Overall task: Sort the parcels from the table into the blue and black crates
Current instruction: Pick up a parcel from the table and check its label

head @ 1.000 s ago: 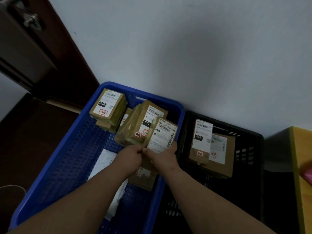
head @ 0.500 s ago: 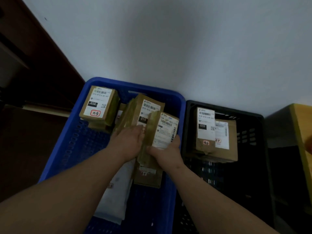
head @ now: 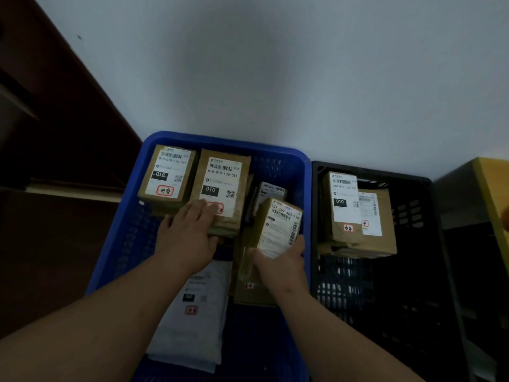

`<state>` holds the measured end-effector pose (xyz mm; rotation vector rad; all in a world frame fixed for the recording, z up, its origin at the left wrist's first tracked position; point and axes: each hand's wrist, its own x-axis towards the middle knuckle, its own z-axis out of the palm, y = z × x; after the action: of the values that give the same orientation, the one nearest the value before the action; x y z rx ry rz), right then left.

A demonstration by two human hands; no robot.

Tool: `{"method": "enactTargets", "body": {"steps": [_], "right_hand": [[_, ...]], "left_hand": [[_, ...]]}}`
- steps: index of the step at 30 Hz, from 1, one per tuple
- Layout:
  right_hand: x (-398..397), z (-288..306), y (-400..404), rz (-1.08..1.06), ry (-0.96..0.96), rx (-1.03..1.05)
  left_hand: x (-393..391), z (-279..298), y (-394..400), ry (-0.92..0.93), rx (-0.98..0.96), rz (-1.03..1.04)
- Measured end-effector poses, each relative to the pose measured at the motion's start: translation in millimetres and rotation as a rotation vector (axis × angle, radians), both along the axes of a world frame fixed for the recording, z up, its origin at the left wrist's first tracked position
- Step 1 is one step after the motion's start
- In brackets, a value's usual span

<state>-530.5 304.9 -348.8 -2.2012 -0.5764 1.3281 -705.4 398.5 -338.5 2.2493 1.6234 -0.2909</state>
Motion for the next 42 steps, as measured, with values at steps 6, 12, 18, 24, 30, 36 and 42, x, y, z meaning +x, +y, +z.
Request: {"method": "enactTargets", "body": {"steps": [6, 12, 18, 24, 30, 36, 42], "right_hand": [[-1.2, -14.5, 25.9, 0.064, -0.009, -0.085], [8.2, -22.7, 75.5, 0.044, -0.086, -0.105], [9.5, -30.5, 97.5, 0.102, -0.135, -0.041], [7.6, -41.8, 83.5, 0.27, -0.161, -0.096], [5.0, -33.1, 88.8, 0.316, -0.287, -0.044], [-12.3, -17.2, 99.2, 0.173, 0.048, 0.23], [-26.5, -31.1, 118.7, 0.037, 0.396, 0.053]], "left_hand": [[7.8, -7.6, -1.6, -0.033, 0.043, 0.005], [18.2, -20.5, 0.1, -0.099, 0.129, 0.02], [25.7, -35.6, 0.5, -0.134, 0.203, 0.005], [22.3, -38.7, 1.2, -0.149, 0.235, 0.008], [17.6, -37.9, 4.6, -0.207, 0.26, 0.065], [13.4, -35.8, 9.1, -0.267, 0.328, 0.085], [12.1, -43.6, 10.2, -0.36, 0.211, 0.187]]}}
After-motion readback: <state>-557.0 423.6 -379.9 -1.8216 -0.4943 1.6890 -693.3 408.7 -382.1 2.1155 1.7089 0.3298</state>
